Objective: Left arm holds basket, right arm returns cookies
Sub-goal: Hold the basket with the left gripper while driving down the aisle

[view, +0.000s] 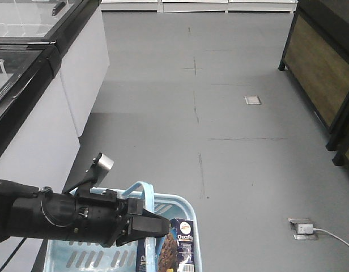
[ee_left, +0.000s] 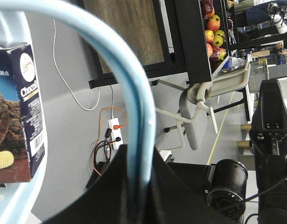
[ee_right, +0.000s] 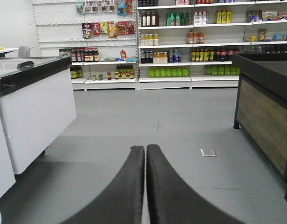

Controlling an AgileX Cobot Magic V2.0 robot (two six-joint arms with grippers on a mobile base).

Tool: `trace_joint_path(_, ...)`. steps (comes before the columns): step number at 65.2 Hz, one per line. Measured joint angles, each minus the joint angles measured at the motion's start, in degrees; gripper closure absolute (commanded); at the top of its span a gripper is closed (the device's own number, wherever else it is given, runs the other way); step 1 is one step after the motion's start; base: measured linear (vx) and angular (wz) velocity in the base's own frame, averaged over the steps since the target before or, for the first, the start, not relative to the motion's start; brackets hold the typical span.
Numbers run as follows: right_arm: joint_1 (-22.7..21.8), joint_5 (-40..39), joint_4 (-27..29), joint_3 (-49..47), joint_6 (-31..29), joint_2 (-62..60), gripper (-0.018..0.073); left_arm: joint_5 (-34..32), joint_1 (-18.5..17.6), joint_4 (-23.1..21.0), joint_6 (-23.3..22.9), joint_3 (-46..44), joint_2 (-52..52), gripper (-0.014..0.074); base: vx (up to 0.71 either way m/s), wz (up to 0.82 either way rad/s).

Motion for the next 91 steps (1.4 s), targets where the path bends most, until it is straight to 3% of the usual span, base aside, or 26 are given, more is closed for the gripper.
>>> trace_joint_path(91,0.0,0.0,0.0,0.0,0.0,0.0,0.0567,0.02,0.0,0.0,0.0,0.0,0.0,0.0604,0.14,-0.01)
